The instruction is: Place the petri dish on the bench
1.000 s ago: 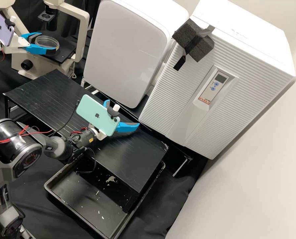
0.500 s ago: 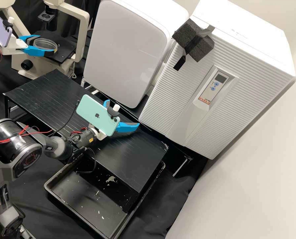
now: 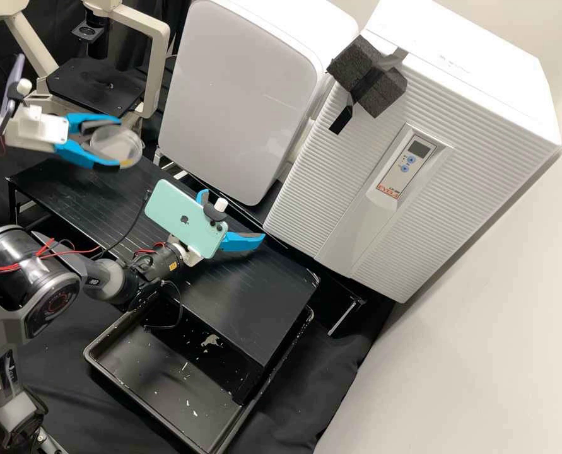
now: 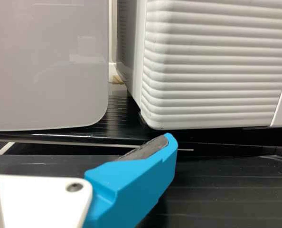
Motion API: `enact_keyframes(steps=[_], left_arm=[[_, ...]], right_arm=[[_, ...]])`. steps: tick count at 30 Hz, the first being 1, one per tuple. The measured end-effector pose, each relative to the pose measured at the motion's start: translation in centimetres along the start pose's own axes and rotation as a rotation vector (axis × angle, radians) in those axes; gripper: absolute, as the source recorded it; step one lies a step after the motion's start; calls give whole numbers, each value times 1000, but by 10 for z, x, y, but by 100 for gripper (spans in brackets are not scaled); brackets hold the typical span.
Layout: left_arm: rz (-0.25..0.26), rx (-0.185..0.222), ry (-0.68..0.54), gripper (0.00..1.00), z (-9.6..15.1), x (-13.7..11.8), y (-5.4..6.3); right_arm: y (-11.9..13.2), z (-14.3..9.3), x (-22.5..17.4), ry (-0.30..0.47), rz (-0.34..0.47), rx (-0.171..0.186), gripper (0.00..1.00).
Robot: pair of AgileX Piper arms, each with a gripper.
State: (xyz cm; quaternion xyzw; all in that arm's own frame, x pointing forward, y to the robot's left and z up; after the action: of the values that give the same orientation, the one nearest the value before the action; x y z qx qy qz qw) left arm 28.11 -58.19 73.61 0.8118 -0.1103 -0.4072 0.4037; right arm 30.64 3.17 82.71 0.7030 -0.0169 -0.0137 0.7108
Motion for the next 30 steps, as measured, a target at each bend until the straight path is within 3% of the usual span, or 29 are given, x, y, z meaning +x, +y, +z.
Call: enact_keyframes(steps=[5, 13, 21, 30], left_arm=[[-56, 24, -106, 0, 22, 17, -11], [-91, -37, -162, 0, 35, 49, -15], [-163, -76, -186, 0, 45, 74, -33], [-142, -124, -175, 0, 39, 88, -43]], right_arm=[[0, 0, 0, 0, 0, 0, 100], [0, 0, 0, 0, 0, 0, 100], [0, 0, 0, 0, 0, 0, 100], [0, 0, 0, 0, 0, 0, 100]])
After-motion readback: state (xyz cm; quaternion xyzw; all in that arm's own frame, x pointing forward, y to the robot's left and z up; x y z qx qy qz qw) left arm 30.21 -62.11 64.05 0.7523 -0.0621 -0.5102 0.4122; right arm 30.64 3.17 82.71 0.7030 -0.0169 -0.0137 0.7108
